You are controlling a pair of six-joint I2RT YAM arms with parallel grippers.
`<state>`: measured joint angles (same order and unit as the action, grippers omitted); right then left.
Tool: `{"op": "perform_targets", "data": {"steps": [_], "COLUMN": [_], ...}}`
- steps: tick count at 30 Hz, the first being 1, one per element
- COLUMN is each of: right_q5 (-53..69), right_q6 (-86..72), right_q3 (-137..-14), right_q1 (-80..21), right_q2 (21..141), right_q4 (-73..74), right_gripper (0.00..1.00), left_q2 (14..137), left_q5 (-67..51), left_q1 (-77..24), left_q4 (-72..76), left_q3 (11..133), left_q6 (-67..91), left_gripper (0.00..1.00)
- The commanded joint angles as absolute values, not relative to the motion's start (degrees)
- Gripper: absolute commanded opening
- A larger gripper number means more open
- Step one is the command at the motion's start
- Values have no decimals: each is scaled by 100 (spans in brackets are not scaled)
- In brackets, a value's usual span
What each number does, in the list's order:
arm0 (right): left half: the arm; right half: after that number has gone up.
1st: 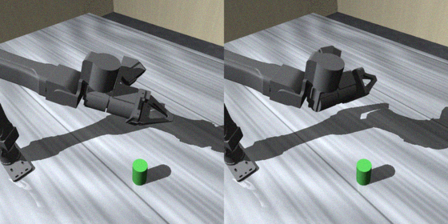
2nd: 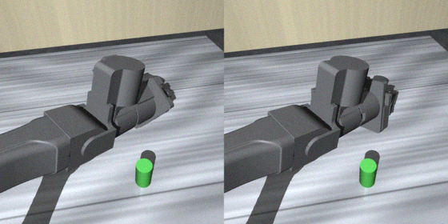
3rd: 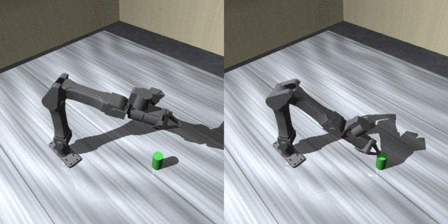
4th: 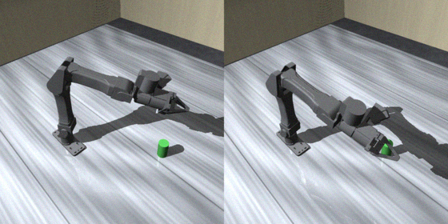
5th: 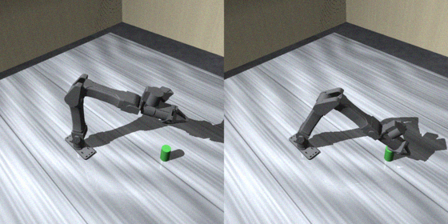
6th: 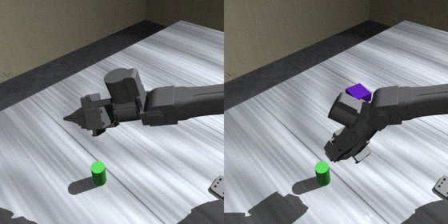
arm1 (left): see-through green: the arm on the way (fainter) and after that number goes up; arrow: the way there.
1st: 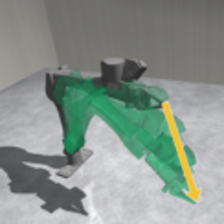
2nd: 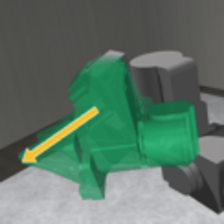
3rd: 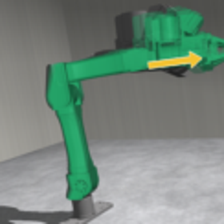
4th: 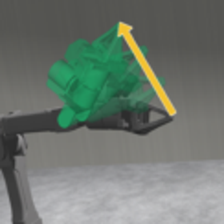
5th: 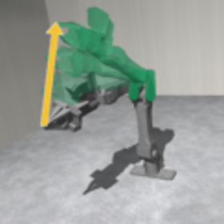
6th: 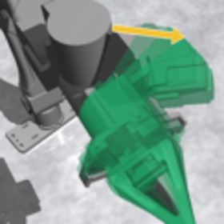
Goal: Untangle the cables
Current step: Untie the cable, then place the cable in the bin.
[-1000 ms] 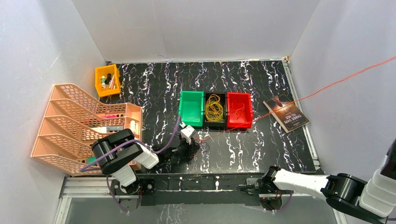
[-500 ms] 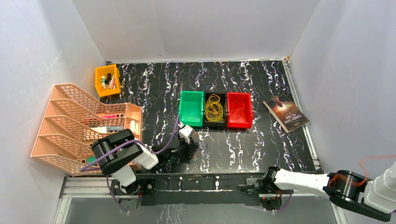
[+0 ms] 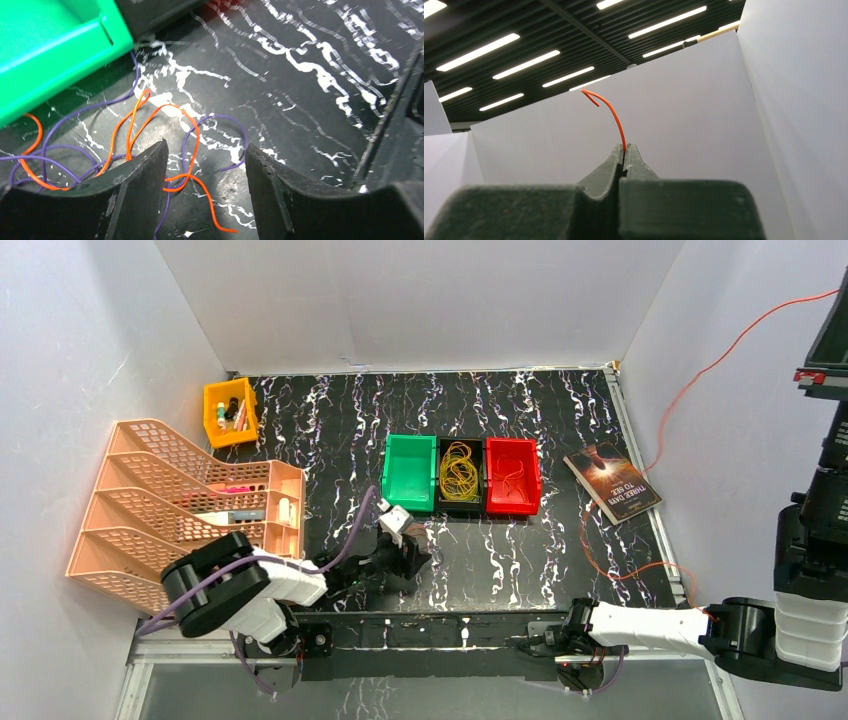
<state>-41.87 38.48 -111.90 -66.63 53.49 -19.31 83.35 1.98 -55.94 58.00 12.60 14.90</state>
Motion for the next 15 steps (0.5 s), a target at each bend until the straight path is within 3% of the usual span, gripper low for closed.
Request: {"op": "perform_targets", "data": {"steps": [1,7,15], "right_q5": [-4499,-4591,-4546], "right_q6": [3356,2652,1886], "right_q3": [-10998,-10380,-9938], "right_q1": [-6796,-6838,-6846], "right_q2": [5101,4908,4931], "right_q4": [-1759,-1329,-877], "right_gripper": [0,0,0], "left_q2": [7472,6813,6145], "left_q5": [-130,-282,-576], "left_q1": [-5573,-5575,-5573], "left_q4": [5492,4985,4704], "left_q3": [1341,1691,2030], "left_q6": [1193,961,883], "left_gripper": [57,58,74]}}
